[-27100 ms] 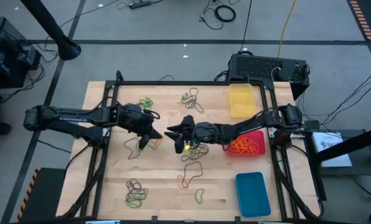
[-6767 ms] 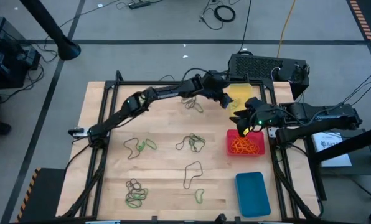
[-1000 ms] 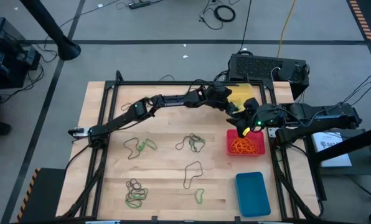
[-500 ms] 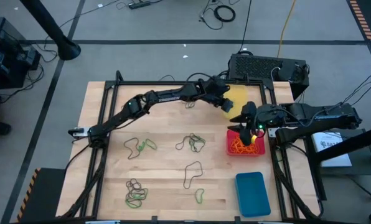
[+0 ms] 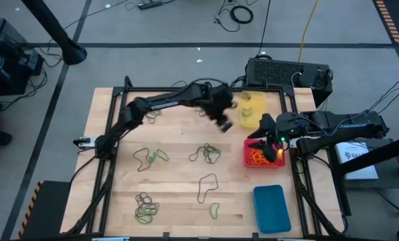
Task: Sort rubber bands into baskets
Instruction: Put the green rubber band into the yellow bin
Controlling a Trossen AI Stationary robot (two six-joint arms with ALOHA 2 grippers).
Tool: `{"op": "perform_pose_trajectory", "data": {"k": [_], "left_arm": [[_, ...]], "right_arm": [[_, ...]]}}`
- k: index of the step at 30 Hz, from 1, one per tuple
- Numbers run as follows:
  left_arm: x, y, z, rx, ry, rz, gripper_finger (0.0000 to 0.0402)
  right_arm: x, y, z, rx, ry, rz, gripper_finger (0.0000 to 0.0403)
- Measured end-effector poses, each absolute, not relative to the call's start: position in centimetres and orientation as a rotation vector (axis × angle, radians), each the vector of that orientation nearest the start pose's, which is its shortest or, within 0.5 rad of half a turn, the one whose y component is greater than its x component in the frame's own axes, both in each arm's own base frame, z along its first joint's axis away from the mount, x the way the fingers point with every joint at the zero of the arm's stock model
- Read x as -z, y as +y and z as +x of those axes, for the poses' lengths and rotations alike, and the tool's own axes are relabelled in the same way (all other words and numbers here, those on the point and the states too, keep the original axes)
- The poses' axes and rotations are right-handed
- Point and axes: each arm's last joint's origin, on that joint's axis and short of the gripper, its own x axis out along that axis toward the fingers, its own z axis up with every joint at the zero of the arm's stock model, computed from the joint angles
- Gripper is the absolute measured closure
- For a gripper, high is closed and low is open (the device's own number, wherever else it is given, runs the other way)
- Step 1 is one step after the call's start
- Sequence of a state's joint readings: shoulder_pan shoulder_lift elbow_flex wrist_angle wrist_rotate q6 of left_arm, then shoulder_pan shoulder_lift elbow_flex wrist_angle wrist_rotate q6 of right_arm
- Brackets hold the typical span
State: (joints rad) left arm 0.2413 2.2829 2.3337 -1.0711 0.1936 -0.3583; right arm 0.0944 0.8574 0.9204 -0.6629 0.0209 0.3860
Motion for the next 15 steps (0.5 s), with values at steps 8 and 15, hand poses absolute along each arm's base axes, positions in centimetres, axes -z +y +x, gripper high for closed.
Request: {"op": "perform_pose_trajectory", "data": {"k": [8,15], "left_arm": [[-30.8,2.9,42.4,-0.220,1.432,-0.319,0.0279],[-31.6,-5.6,41.1,-0.100,1.442,-0.114,0.0279]], "right_arm": [[-32.5,2.0,17.0,0.036,0.591,0.403,0.0234],[-32.6,1.9,18.1,0.115,0.532,0.473,0.0234]]}}
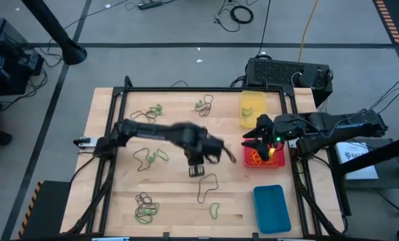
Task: Sort rubber bands into baskets
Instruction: Put the green rubber band into the yellow bin
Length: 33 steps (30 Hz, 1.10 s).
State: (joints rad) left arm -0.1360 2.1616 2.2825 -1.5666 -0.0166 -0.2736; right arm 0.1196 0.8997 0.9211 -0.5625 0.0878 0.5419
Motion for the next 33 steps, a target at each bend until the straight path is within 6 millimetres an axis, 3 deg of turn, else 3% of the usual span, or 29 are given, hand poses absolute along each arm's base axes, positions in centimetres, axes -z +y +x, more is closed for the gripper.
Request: {"op": "perform_pose_trajectory", "data": {"k": [3,7,12,16,21,27,33], "left_arm": [[-30.9,-8.1,40.8,-0.089,1.449,0.057,0.0279],[-28.6,-9.5,38.9,-0.104,1.549,0.204,0.0279],[-24.3,-7.9,34.4,-0.167,1.729,0.288,0.0279],[-19.9,-6.5,31.0,-0.195,1.721,0.237,0.0279],[-15.9,-5.7,27.6,-0.179,1.747,0.205,0.0279],[-13.1,-5.4,26.5,-0.195,1.705,0.225,0.0279],[-13.0,-5.4,26.7,-0.205,1.676,0.247,0.0279]], "right_arm": [[-32.4,2.0,19.1,0.114,0.525,0.488,0.0234],[-31.9,2.2,20.5,0.125,0.518,0.558,0.0234],[-31.0,2.6,22.6,0.136,0.516,0.622,0.0234],[-30.5,3.1,24.5,0.112,0.474,0.632,0.0234],[-30.2,3.7,26.1,0.073,0.420,0.639,0.0234],[-29.7,4.0,26.8,0.068,0.420,0.638,0.0234],[-29.8,3.9,26.8,0.068,0.409,0.635,0.0234]]}}
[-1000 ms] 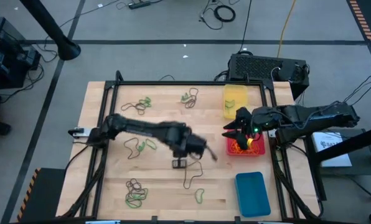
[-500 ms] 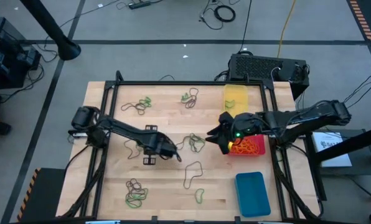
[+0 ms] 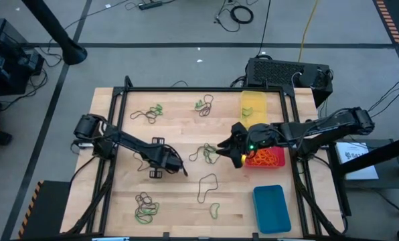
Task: Sort rubber bands into baskets
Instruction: Put the green rubber band into the yellow bin
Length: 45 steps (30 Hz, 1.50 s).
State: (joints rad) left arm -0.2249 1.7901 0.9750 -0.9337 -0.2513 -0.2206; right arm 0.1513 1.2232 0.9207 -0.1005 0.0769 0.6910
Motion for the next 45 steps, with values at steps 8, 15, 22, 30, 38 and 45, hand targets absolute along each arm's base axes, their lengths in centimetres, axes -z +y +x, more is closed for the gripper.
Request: {"op": "perform_pose_trajectory", "data": {"k": [8,15,22,30,38,45], "left_arm": [[-13.1,-5.5,27.2,0.017,1.680,0.369,0.0279],[-13.1,-5.6,27.2,0.143,1.680,0.417,0.0301],[-13.1,-5.4,27.3,0.160,1.685,0.358,0.0393],[-15.8,-5.1,30.6,0.153,1.539,0.289,0.0398],[-21.1,-4.6,35.3,0.123,1.237,0.238,0.0399],[-26.0,-2.3,39.1,0.044,0.879,0.133,0.0400]], "right_arm": [[-29.9,3.8,26.7,0.061,0.405,0.605,0.0234],[-29.8,3.9,26.7,0.053,0.414,0.581,0.0234],[-29.6,4.1,26.6,-0.003,0.456,0.590,0.0234],[-29.4,4.3,26.3,-0.065,0.519,0.618,0.0234],[-30.1,3.6,22.6,0.031,0.638,0.621,0.0234],[-32.4,2.1,16.1,0.204,0.582,0.604,0.0234]]}}
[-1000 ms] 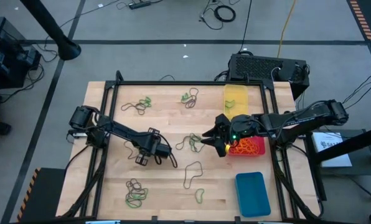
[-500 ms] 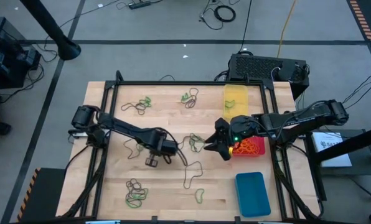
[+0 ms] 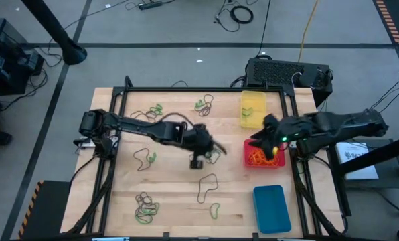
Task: Sort rubber bands into baskets
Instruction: Put the green rubber band into the yellow bin
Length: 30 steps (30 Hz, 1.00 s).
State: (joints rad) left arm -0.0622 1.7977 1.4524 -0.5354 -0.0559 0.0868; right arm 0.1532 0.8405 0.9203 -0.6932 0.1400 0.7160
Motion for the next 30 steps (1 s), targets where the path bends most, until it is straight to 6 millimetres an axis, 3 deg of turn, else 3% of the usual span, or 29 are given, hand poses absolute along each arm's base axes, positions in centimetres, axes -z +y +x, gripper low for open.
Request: {"op": "perform_pose_trajectory", "data": {"k": [6,10,15,21,26,30], "left_arm": [[-29.1,3.5,41.7,-0.150,0.498,-0.075,0.0400],[-29.5,8.1,43.0,-0.254,0.330,-0.244,0.0400],[-27.9,13.6,45.9,-0.232,0.225,-0.519,0.0401],[-24.2,18.1,50.3,-0.190,0.226,-0.758,0.0401],[-22.3,20.2,52.9,-0.158,0.192,-0.861,0.0401],[-20.5,20.4,54.1,-0.138,0.208,-0.917,0.0401]], "right_arm": [[-33.4,1.1,12.0,0.301,0.494,0.623,0.0234],[-33.8,0.8,10.9,0.325,0.447,0.607,0.0234],[-33.9,0.6,10.5,0.349,0.425,0.550,0.0234],[-33.7,0.6,10.5,0.357,0.449,0.517,0.0234],[-33.3,0.6,10.2,0.368,0.494,0.517,0.0234],[-32.9,0.5,10.0,0.386,0.535,0.515,0.0234]]}}
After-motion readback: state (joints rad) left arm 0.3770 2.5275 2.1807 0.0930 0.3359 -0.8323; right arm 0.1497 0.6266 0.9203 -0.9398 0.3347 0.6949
